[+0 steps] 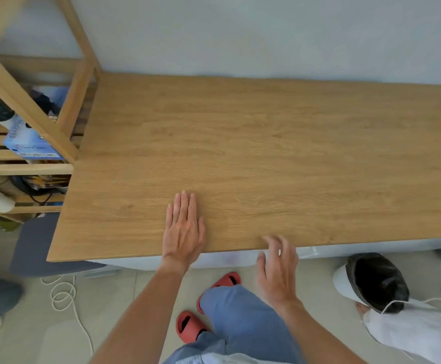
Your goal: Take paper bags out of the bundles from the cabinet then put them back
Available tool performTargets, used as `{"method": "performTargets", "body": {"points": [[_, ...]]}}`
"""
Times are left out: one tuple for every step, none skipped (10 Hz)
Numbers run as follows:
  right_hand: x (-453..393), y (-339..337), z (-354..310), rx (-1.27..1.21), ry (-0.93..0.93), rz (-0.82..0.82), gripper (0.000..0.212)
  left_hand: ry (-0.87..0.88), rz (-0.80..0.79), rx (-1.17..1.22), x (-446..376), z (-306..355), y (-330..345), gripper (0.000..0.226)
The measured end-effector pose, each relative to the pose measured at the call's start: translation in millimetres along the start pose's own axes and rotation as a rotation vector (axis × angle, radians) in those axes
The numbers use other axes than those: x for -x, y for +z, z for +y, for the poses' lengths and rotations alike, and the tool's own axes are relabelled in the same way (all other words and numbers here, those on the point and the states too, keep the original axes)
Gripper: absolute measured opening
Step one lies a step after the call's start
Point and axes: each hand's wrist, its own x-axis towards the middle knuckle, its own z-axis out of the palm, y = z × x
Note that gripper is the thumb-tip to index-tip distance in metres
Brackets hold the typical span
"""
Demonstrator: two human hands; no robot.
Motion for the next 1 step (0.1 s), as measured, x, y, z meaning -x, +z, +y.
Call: {"method": "performTargets", "body": {"points": [[-59.8,-0.8,-6.7,0.063,-0.028,-0.096,0.042,-0.040,0.021,0.013,-32.3,3.0,0.1,0.063]]}}
